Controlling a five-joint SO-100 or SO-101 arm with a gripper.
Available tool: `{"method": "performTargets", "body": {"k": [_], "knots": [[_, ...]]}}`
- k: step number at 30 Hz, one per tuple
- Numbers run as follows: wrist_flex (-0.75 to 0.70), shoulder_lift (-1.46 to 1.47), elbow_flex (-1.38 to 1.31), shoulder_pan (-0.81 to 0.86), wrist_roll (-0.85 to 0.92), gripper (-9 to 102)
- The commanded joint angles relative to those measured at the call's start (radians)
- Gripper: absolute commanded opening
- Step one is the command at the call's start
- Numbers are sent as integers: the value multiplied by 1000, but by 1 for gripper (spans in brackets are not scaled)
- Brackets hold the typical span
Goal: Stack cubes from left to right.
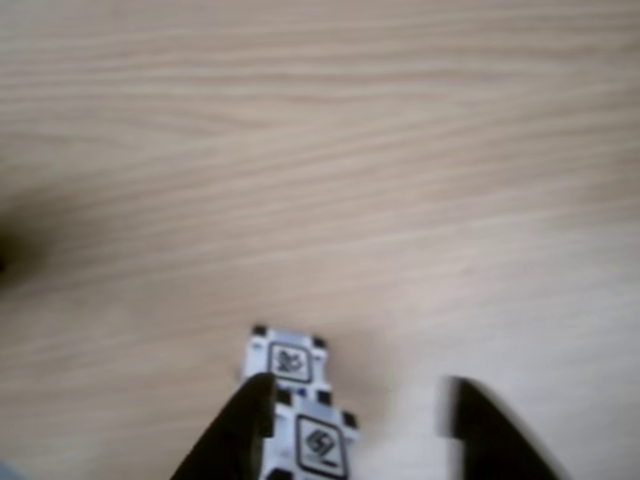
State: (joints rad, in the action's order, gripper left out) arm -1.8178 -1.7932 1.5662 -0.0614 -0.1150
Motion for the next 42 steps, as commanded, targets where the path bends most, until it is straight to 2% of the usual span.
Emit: {"method": "performTargets", "body": {"k": [1, 42], "knots": [[-8, 2, -23, -6, -32, 0], [-11, 0, -25, -5, -60, 0]]}}
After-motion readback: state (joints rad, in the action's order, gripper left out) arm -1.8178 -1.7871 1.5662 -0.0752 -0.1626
